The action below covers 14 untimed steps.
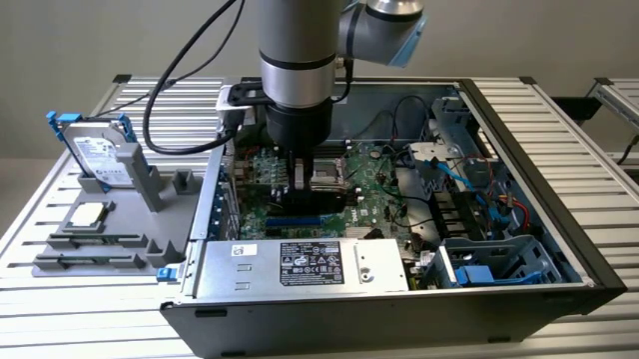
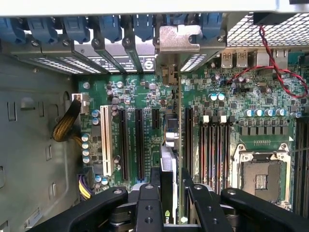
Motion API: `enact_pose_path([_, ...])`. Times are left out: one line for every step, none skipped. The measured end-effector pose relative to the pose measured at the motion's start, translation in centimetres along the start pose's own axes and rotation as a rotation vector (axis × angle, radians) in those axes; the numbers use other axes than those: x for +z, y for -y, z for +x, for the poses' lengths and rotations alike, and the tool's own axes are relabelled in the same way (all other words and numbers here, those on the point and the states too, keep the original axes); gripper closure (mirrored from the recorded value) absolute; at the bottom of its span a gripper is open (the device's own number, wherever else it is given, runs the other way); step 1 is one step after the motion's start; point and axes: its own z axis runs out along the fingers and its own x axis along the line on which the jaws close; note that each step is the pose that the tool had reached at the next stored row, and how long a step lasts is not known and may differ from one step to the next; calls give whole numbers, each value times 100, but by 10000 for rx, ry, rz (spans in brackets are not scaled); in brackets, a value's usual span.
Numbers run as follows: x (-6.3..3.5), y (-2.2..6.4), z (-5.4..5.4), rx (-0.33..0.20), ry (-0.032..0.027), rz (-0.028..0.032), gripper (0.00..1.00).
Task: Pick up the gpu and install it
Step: 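Insert the gpu into the slot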
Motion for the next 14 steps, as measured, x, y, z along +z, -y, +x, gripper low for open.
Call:
enact_pose_path([2, -6, 0, 0, -1, 13, 73])
enact_pose_path([4, -11, 1, 0, -1, 26, 73])
enact_pose_path([6, -14, 1, 0, -2, 42, 73])
enact_pose_path([9, -17, 1, 0, -1, 62, 73])
enact_pose_path([11, -18, 1, 0, -1, 87, 73])
enact_pose_path([16, -19, 2, -1, -1, 113, 73])
enact_pose_path([20, -20, 2, -1, 0, 136, 73])
enact_pose_path([25, -20, 1, -1, 3, 155, 73])
enact_pose_path([29, -22, 1, -1, 3, 167, 73])
enact_pose_path([33, -23, 1, -1, 2, 174, 73])
enact_pose_path([35, -25, 2, -1, 1, 179, 73])
enact_pose_path([38, -27, 2, -2, 1, 182, 73])
enact_pose_path([42, -29, 2, -2, 2, 185, 73])
enact_pose_path([45, -31, 2, -2, 3, 188, 73])
